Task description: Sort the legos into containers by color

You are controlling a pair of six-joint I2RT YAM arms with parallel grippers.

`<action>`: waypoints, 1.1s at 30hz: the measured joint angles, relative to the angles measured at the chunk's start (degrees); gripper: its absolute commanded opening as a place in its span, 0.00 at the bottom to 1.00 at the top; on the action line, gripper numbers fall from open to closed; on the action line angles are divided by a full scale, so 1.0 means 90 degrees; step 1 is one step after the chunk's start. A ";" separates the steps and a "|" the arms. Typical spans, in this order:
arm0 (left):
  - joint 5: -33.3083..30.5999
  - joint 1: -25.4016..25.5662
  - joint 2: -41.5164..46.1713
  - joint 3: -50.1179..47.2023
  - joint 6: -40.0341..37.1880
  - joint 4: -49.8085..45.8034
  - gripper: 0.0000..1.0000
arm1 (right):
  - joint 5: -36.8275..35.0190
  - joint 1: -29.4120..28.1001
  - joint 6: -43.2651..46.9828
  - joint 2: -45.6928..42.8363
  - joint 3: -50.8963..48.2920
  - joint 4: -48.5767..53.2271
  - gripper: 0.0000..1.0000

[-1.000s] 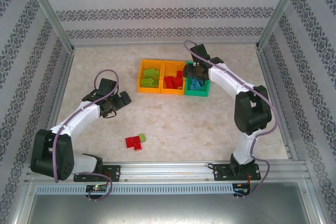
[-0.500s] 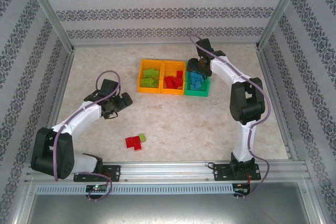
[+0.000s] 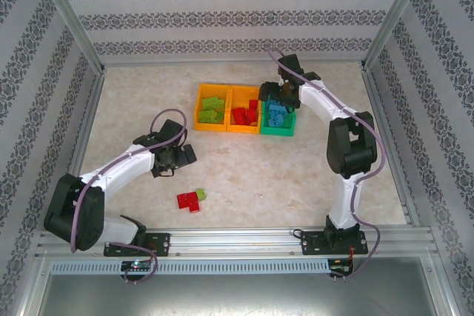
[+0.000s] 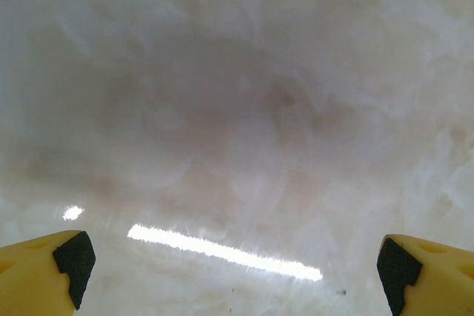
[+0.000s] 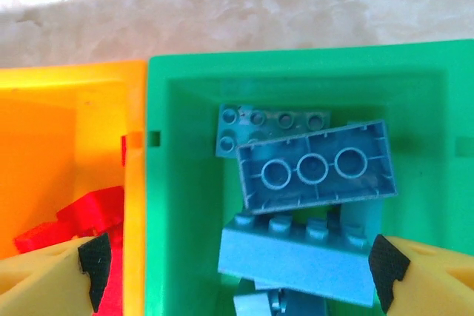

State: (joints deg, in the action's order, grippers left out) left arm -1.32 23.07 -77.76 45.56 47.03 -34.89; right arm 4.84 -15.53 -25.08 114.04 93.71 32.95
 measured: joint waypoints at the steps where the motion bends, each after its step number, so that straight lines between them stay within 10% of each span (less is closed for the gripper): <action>1: -0.0019 0.0104 0.0024 0.0000 0.0058 -0.0087 1.00 | 0.0070 -0.0015 0.0005 -0.0129 -0.0102 -0.0034 0.93; 33: 0.0699 0.2824 -0.0743 0.0840 0.2475 -0.1032 0.83 | 0.1066 0.0403 0.0121 -0.1120 -0.1780 -0.1025 0.94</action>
State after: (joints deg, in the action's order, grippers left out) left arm 4.97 48.49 -84.44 53.12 69.30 -44.18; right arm 14.44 -11.90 -23.99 103.96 77.69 23.73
